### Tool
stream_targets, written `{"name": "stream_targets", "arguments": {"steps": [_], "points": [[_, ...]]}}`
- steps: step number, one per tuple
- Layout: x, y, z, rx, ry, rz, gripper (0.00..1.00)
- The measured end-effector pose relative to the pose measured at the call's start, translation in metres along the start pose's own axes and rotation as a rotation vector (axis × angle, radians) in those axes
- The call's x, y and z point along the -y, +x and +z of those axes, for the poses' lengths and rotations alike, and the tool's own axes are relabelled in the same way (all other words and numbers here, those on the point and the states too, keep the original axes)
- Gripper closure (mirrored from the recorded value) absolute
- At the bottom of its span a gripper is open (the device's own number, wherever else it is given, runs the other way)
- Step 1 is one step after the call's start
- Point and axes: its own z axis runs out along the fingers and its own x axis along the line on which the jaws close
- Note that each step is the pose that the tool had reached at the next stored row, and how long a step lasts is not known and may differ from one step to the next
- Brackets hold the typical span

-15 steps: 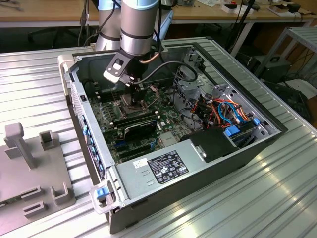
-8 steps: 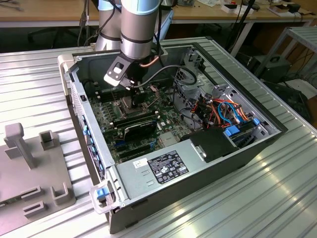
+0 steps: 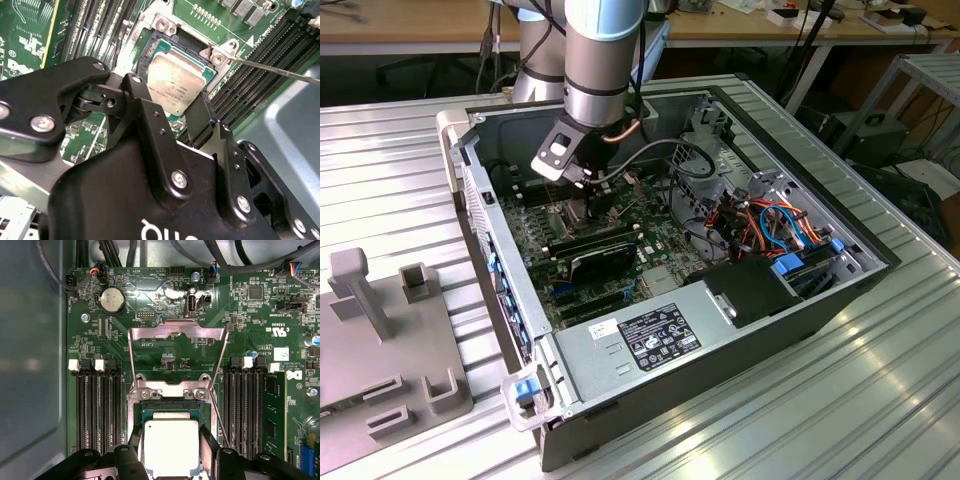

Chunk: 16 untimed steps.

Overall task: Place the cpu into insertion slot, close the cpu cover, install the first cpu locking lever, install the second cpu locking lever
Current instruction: 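Place the cpu into insertion slot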

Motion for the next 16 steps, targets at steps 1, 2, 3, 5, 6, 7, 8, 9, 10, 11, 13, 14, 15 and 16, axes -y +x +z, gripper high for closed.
{"name": "stream_targets", "arguments": {"steps": [1,2,3,5,6,7,8,9,10,11,13,14,15,16], "points": [[0.0000,-0.0001,0.0004,0.0000,0.0000,0.000,0.45],[0.0000,0.0000,0.0018,-0.0001,-0.0001,0.000,0.45],[0.0000,-0.0001,0.0022,-0.0001,0.0000,0.000,0.45],[0.0000,-0.0001,0.0033,-0.0001,0.0001,0.000,0.45],[0.0001,-0.0001,0.0038,0.0000,0.0003,0.000,0.45],[0.0001,-0.0001,0.0043,-0.0001,0.0008,0.000,0.45],[0.0000,-0.0001,0.0046,-0.0001,0.0014,0.000,0.45],[-0.0001,-0.0001,0.0048,0.0000,0.0018,0.000,0.45],[-0.0001,-0.0001,0.0051,-0.0001,0.0020,0.000,0.45],[-0.0005,-0.0001,0.0055,-0.0002,0.0021,0.000,0.45],[-0.0008,-0.0001,0.0060,-0.0001,0.0023,0.000,0.45],[-0.0008,-0.0001,0.0064,-0.0001,0.0023,0.000,0.45],[-0.0008,-0.0001,0.0067,-0.0002,0.0023,0.000,0.45],[-0.0008,-0.0002,0.0069,0.0000,0.0025,0.000,0.45]]}}
